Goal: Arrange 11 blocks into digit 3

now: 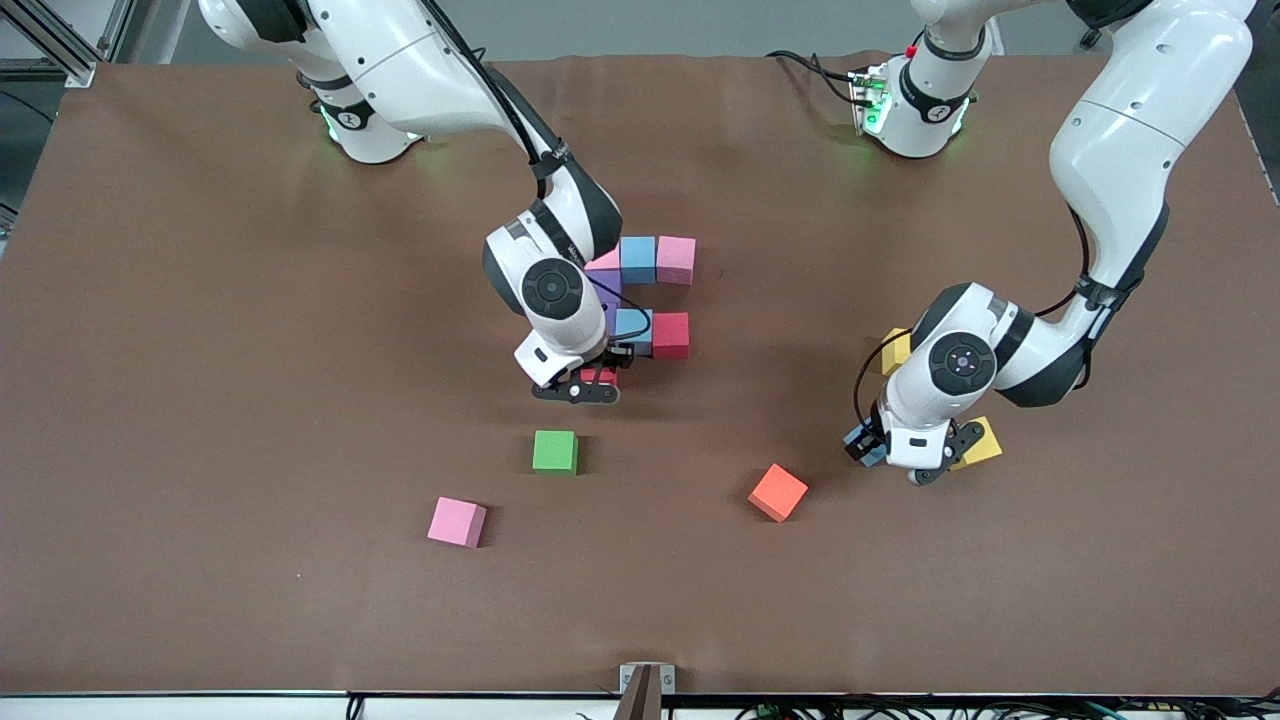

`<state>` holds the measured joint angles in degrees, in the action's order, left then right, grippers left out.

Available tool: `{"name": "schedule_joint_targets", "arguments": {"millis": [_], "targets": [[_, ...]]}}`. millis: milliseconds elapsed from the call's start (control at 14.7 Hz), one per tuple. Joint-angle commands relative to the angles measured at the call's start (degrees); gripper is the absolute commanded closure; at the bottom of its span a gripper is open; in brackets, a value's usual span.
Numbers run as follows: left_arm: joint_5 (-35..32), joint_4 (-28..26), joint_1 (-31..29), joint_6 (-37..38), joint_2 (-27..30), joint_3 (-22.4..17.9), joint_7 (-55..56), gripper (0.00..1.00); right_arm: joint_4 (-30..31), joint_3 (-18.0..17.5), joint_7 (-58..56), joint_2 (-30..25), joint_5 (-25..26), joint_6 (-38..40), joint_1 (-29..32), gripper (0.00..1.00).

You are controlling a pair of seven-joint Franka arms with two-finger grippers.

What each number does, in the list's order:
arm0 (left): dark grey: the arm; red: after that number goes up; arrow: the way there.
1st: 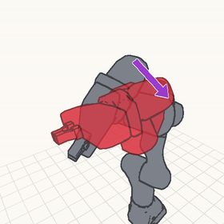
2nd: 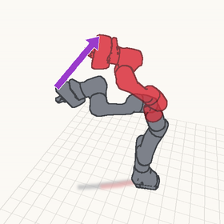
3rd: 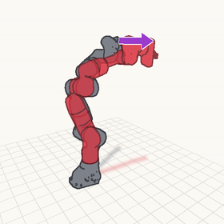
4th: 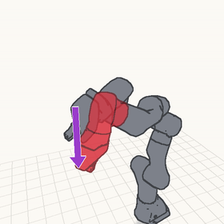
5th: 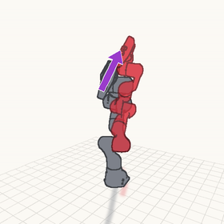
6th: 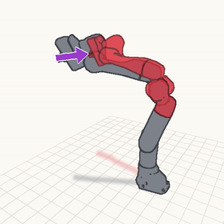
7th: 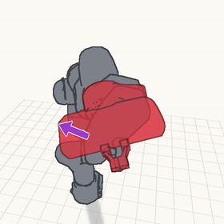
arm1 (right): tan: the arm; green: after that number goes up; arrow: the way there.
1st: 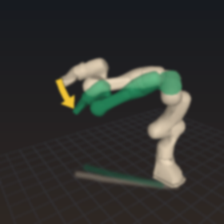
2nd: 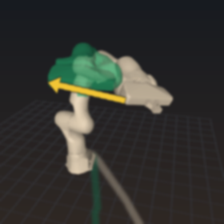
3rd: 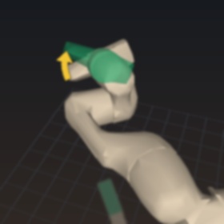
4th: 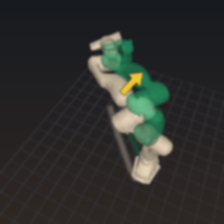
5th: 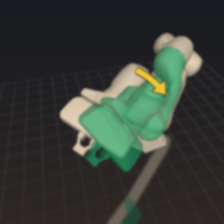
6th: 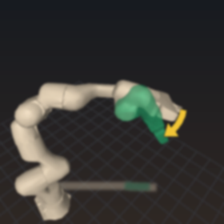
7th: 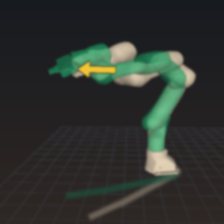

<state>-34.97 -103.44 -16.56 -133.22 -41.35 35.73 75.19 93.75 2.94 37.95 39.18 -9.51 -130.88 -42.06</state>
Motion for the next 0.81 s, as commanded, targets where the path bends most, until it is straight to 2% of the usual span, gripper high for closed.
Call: {"name": "schedule_joint_targets", "arguments": {"millis": [0, 339, 746], "targets": [[-1.2, 0.8, 0.0, -0.2, -0.2, 0.0, 0.0, 0.54, 3.5, 0.1, 0.9, -1.1, 0.7, -0.3, -0.8, 1.0], [-0.4, 3.6, 0.5, 2.9, 0.1, 0.1, 0.2, 0.54, 4.2, 0.1, 1.0, -1.1, 0.6, -0.3, -1.0, 1.0], [-0.2, 3.9, 0.5, 3.0, 0.0, 0.1, 0.5, 0.54, 4.2, 0.1, 1.3, -1.1, 0.6, -0.5, -1.2, 1.0]]}}
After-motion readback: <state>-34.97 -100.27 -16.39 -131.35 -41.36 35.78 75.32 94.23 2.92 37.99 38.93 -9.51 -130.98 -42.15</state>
